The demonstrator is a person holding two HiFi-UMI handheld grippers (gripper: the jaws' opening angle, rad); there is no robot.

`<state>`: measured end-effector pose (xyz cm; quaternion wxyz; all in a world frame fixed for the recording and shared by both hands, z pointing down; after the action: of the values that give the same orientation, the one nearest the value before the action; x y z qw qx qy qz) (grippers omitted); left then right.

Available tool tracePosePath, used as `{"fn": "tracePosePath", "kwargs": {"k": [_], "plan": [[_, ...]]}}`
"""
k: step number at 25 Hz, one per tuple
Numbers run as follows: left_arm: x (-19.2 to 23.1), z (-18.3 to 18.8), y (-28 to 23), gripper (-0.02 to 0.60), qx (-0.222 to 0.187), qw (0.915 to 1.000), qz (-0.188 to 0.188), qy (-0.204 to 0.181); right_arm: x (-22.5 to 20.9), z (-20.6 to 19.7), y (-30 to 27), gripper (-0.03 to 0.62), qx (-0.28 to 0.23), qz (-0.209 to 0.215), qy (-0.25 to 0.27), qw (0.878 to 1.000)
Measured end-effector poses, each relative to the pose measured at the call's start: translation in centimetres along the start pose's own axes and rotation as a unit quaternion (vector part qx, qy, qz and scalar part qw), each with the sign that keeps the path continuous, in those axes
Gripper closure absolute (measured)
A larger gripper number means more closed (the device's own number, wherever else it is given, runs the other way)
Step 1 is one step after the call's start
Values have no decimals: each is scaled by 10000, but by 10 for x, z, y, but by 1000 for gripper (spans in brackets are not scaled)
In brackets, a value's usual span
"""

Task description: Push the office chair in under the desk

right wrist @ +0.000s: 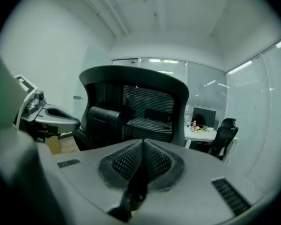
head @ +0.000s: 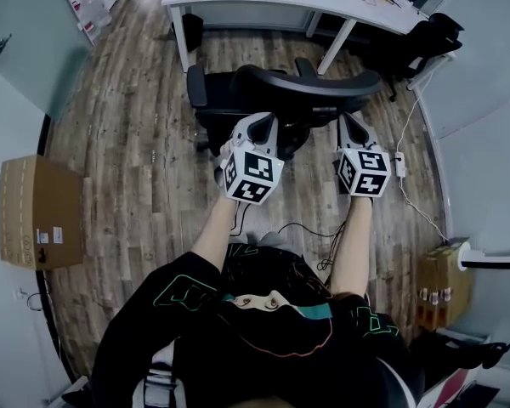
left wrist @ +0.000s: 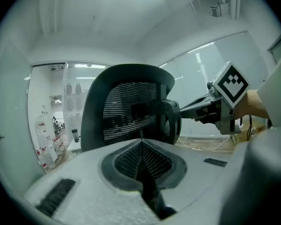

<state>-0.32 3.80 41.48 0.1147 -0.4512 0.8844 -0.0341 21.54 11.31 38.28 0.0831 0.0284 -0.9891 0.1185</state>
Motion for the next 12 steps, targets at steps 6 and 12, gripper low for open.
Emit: {"fn": "tracePosePath", "kwargs": {"k": [6, 12], "plan": [[-9, 2, -5, 515, 95, 9996, -63, -267, -7, -2, -8, 553, 200, 224, 453, 9985], [-10, 12, -16, 468, 331, 9955, 33, -888, -11, 7, -23, 496, 291, 842, 1245, 9882]]}}
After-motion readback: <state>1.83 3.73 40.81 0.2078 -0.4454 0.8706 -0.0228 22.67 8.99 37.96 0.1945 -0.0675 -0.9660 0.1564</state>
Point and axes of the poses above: the fingertips, and each gripper's own axes: y backward along the fingers, x to its left, z out of its top, the point moved 9 cm from there along y, backward along the fingers, and after that the axes turned 2 degrees about -x, right-handed, at the moved point
